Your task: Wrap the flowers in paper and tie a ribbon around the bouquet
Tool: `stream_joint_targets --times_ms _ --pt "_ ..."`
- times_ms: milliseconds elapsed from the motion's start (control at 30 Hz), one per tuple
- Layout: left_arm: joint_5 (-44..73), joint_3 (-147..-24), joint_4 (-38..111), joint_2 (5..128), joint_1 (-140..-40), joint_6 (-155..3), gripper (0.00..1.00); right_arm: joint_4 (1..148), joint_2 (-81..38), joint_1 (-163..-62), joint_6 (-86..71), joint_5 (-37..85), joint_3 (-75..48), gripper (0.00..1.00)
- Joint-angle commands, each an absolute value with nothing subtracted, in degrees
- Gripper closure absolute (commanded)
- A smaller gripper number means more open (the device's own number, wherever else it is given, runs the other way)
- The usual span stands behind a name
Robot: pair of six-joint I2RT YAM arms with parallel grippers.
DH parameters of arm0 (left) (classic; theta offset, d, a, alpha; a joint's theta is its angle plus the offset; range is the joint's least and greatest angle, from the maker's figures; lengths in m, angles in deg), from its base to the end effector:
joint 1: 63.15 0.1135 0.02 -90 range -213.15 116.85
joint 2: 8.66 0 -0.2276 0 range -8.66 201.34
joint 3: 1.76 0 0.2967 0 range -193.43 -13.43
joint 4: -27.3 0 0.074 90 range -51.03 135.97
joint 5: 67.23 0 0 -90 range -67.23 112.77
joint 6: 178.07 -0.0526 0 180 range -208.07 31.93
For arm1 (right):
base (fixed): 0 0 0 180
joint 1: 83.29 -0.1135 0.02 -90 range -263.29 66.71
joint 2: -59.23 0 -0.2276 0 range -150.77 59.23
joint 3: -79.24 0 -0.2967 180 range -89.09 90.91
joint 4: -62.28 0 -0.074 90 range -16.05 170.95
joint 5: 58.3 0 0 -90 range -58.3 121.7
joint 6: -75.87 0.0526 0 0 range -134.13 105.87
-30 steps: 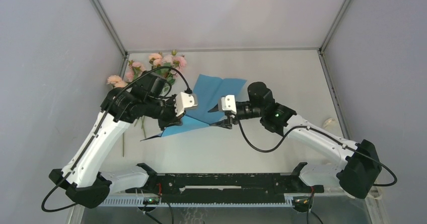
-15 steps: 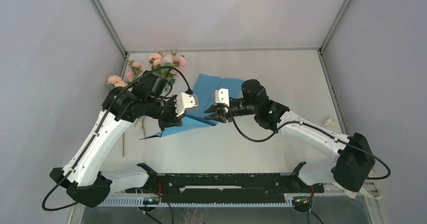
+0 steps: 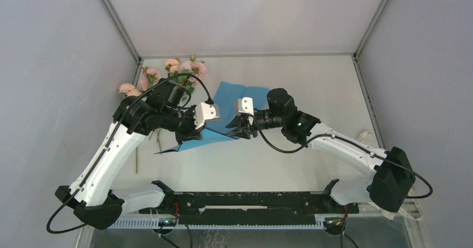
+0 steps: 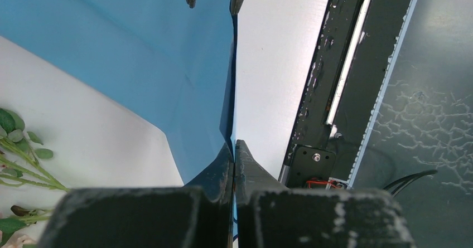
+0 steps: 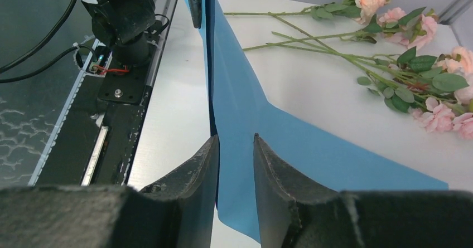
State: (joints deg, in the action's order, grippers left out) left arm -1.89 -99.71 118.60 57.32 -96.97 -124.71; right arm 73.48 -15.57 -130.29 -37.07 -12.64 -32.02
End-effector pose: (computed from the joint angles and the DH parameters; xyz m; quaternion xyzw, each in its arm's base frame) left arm 0.1882 -0.1525 0.3737 0.5896 0.7370 -0.1995 0.2634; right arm 0.2200 0.2898 0.2687 -0.6108 0.4828 0.4116 0.4738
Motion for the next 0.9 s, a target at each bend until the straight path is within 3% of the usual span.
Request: stream_joint_targets --times_ms 0,400,433,533,567,600,667,700,767,867 --pt "-3.03 -101.2 117.77 56.39 -96.72 -125.86 1.0 71.14 -16.35 -131.14 -34.78 -12.34 -29.62 0.63" --pt "-3.47 -99.74 118.31 55.94 -96.65 -126.74 1.0 67.88 -19.45 -132.53 -33.1 -14.6 -29.65 0.62" --pt "-3.5 -99.74 118.4 56.03 -96.66 -126.76 1.0 67.28 -19.82 -132.66 -32.51 -15.11 -29.6 0.65" --pt "-3.6 -99.91 118.58 55.98 -96.68 -126.82 1.0 67.49 -20.6 -133.0 -31.61 -14.69 -29.1 0.95" --pt "-3.44 -99.92 118.99 55.94 -96.66 -126.83 0.98 68.86 -20.54 -132.9 -31.41 -13.33 -28.04 1.0" --pt "-3.06 -99.84 119.46 55.82 -96.69 -126.7 0.87 70.11 -20.26 -132.56 -30.89 -11.58 -27.33 1.0" --pt "-1.64 -99.59 119.92 55.33 -96.68 -126.08 0.44 70.41 -18.57 -131.53 -29.24 -7.9 -26.96 1.0" --pt "-0.88 -99.62 119.85 54.92 -96.65 -125.56 0.29 70.21 -17.76 -131.35 -28.79 -6.05 -26.91 1.0" --pt "0.12 -100.34 119.68 54.21 -96.64 -124.28 0.17 70.42 -16.24 -131.86 -28.78 -3.2 -26.54 1.0" --pt "0.63 -102.33 119.5 53.18 -96.7 -122.75 0.12 71.36 -14.83 -133.47 -29.04 0.21 -25.79 1.0"
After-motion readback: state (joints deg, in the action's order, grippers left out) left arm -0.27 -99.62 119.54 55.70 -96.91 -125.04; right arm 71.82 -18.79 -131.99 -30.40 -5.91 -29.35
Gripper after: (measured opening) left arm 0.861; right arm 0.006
